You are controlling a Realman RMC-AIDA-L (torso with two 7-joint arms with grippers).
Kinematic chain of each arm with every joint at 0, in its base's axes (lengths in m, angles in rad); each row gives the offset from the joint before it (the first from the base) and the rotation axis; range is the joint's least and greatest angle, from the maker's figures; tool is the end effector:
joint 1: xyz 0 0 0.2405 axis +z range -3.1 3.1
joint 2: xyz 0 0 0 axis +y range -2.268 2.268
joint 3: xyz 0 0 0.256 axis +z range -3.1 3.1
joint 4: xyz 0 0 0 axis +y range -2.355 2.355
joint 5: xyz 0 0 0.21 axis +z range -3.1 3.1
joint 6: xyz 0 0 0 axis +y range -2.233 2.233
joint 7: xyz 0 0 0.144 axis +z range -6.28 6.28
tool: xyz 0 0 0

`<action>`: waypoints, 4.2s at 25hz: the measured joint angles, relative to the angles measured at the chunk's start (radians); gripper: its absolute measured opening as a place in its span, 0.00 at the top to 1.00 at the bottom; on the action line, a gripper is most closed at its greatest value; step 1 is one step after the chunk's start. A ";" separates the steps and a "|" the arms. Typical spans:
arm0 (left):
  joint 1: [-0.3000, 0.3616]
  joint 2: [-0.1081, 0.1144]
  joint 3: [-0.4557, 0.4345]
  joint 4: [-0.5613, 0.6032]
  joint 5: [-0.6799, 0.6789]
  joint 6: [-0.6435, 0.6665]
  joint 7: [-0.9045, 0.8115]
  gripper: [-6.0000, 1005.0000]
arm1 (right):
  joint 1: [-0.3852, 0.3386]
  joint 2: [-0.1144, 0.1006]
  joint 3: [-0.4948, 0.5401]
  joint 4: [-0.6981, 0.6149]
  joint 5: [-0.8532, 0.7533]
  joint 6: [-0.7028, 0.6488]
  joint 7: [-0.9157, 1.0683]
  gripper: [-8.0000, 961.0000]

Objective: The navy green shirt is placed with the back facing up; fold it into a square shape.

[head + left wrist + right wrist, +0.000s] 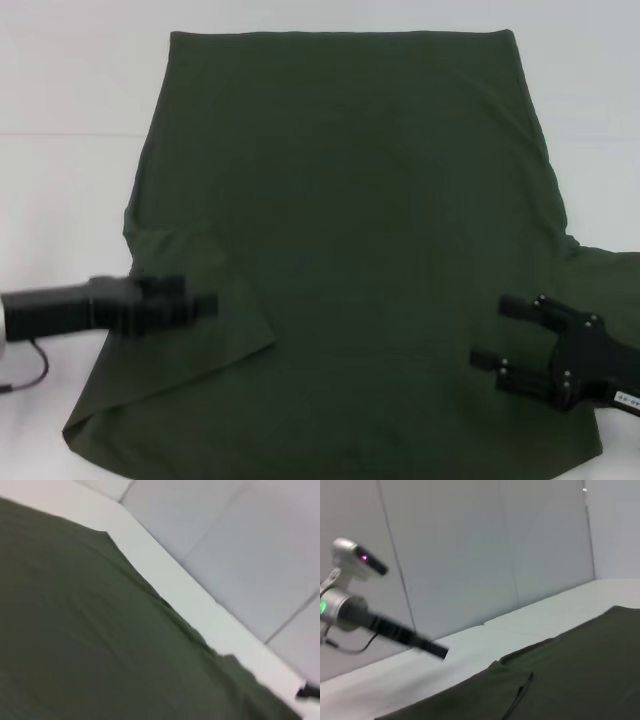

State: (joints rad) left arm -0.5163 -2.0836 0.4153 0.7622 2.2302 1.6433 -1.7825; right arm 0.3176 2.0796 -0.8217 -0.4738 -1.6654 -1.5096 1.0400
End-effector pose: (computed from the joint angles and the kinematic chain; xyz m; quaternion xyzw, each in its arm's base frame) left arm -0.2928 0.3200 0.0335 -0.8656 -0.4197 -0.2400 0.1306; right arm 0.3077 0.2714 -0.0214 -0.9011 0.2147 0.3121 0.2108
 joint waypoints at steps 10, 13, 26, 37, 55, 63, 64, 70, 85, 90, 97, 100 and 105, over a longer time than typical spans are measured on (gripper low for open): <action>0.121 -0.074 0.052 0.110 -0.006 -0.011 0.517 0.10 | -0.008 -0.060 0.084 -0.034 -0.007 -0.082 0.302 0.08; 0.129 -0.078 0.051 0.132 -0.010 0.005 0.528 0.10 | -0.025 -0.098 0.106 -0.120 -0.014 -0.103 0.555 0.08; 0.118 -0.077 0.054 0.152 -0.025 0.089 0.500 0.10 | 0.086 -0.202 0.434 -0.471 -0.669 -0.265 1.508 0.08; 0.109 -0.075 0.057 0.141 -0.016 0.096 0.488 0.10 | 0.227 -0.204 0.415 -0.523 -1.031 -0.254 1.617 0.08; 0.099 -0.076 0.057 0.127 -0.015 0.091 0.489 0.10 | 0.265 -0.181 0.377 -0.365 -1.090 -0.108 1.623 0.08; 0.096 -0.076 0.057 0.126 -0.015 0.086 0.489 0.10 | 0.280 -0.178 0.365 -0.303 -1.086 -0.064 1.615 0.08; 0.096 -0.076 0.057 0.126 -0.015 0.086 0.489 0.10 | 0.282 -0.178 0.361 -0.297 -1.086 -0.063 1.614 0.08; 0.095 -0.078 0.057 0.126 -0.015 0.080 0.489 0.10 | 0.289 -0.177 0.352 -0.289 -1.086 -0.055 1.612 0.08; 0.092 -0.077 0.057 0.116 -0.015 0.066 0.489 0.10 | 0.309 -0.174 0.353 -0.266 -1.084 -0.022 1.611 0.09; 0.090 -0.077 0.057 0.115 -0.015 0.062 0.489 0.10 | 0.312 -0.175 0.354 -0.266 -1.069 -0.017 1.610 0.10; 0.090 -0.078 0.057 0.114 -0.015 0.062 0.489 0.10 | 0.313 -0.175 0.352 -0.266 -1.063 -0.009 1.609 0.12; 0.090 -0.078 0.057 0.114 -0.015 0.062 0.489 0.10 | 0.313 -0.175 0.331 -0.266 -1.064 0.003 1.607 0.13; 0.087 -0.078 0.057 0.114 -0.015 0.061 0.489 0.10 | 0.313 -0.175 0.291 -0.266 -1.066 0.013 1.613 0.34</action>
State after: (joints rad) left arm -0.4289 -2.1614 0.4725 0.8758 2.2151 1.7045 -1.2930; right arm 0.6304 1.9050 -0.5308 -0.7393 -2.7311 -1.4963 2.6525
